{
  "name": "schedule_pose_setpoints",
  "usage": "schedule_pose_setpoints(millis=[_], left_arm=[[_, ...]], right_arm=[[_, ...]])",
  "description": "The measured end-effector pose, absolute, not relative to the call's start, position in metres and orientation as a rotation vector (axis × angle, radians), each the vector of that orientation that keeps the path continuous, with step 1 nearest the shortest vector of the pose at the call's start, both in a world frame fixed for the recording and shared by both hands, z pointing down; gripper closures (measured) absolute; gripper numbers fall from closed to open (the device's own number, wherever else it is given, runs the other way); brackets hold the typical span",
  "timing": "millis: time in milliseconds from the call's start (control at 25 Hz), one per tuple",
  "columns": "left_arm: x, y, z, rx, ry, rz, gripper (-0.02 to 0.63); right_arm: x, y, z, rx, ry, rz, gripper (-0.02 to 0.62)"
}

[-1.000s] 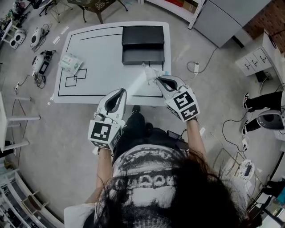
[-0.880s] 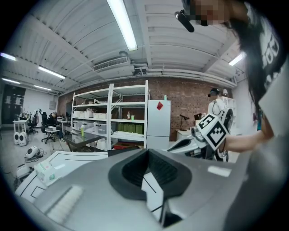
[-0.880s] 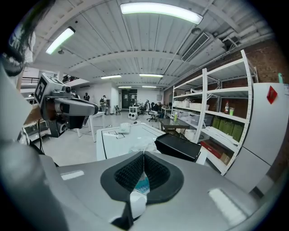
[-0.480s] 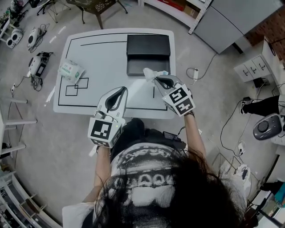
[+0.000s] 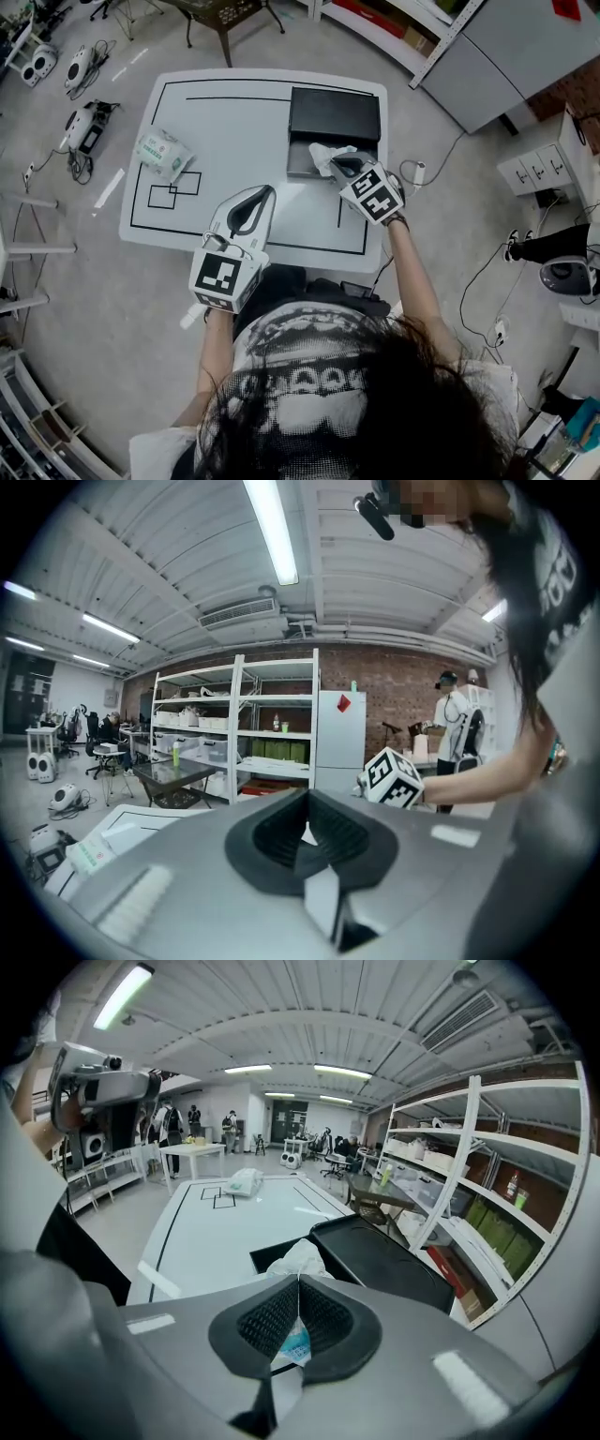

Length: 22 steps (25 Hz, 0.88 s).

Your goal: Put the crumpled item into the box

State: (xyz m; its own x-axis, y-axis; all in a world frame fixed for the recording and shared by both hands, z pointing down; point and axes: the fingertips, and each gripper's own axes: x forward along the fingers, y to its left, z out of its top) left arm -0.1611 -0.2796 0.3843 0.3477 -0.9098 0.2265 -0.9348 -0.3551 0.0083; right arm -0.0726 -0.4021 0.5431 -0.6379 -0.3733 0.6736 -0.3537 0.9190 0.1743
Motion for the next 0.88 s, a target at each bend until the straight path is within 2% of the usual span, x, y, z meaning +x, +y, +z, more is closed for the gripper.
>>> schedule_pose_setpoints(millis=[360, 880], left_arm=[[-0.190, -0.286, 0.391, 2.427, -1.714, 0.269, 0.606], [-0.212, -0.287, 0.404, 2.392, -1.713, 0.269, 0.606]], right_arm=[[-0.107, -0.431, 0.589, 0.371, -2.206, -0.103, 0.589], [-0.119, -0.451, 0.632, 0.347, -2.071, -0.143, 0.589]])
